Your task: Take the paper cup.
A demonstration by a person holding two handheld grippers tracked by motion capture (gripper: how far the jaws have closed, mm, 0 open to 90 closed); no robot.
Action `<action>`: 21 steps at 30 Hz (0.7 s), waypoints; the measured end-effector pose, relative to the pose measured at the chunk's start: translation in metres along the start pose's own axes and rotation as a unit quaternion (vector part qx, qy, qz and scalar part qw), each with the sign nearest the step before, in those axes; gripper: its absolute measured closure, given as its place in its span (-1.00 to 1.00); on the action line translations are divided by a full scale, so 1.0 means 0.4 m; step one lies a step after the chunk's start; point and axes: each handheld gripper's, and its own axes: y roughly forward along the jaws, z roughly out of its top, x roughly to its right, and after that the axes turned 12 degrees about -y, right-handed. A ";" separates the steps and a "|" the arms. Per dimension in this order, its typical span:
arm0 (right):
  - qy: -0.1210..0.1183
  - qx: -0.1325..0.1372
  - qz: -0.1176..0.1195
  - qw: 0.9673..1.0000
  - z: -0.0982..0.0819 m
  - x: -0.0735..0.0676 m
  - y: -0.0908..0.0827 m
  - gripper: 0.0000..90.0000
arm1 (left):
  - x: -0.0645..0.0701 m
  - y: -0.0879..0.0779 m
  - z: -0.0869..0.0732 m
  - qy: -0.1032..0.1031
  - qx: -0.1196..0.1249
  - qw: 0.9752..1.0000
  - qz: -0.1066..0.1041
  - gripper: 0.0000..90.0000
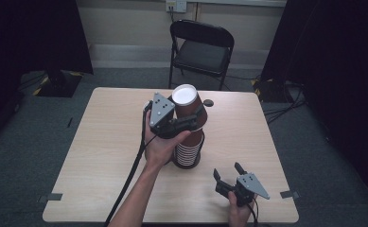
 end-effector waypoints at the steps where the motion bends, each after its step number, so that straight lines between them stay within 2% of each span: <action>1: 0.001 0.000 0.000 1.000 0.000 0.000 0.000 -0.66 | -0.002 -0.003 0.003 -0.006 0.001 1.000 -0.003 -0.58; 4: 0.000 -0.001 -0.001 1.000 0.000 0.000 0.000 -0.66 | -0.006 -0.012 0.013 -0.014 0.012 1.000 -0.010 -0.58; 12: 0.000 -0.001 0.000 1.000 0.000 0.000 0.000 -0.66 | -0.013 -0.038 0.032 -0.022 0.022 0.999 -0.017 -0.58; 15: 0.002 0.000 0.000 1.000 0.000 0.000 0.000 -0.66 | -0.021 -0.047 0.038 -0.025 0.019 0.999 -0.019 -0.58; 18: 0.001 -0.001 -0.001 1.000 0.000 0.000 0.000 -0.66 | -0.025 -0.057 0.043 -0.037 0.023 0.999 -0.028 -0.58; 21: 0.000 0.000 0.000 1.000 0.000 0.000 0.000 -0.66 | -0.021 -0.062 0.043 -0.033 0.021 0.999 -0.026 -0.58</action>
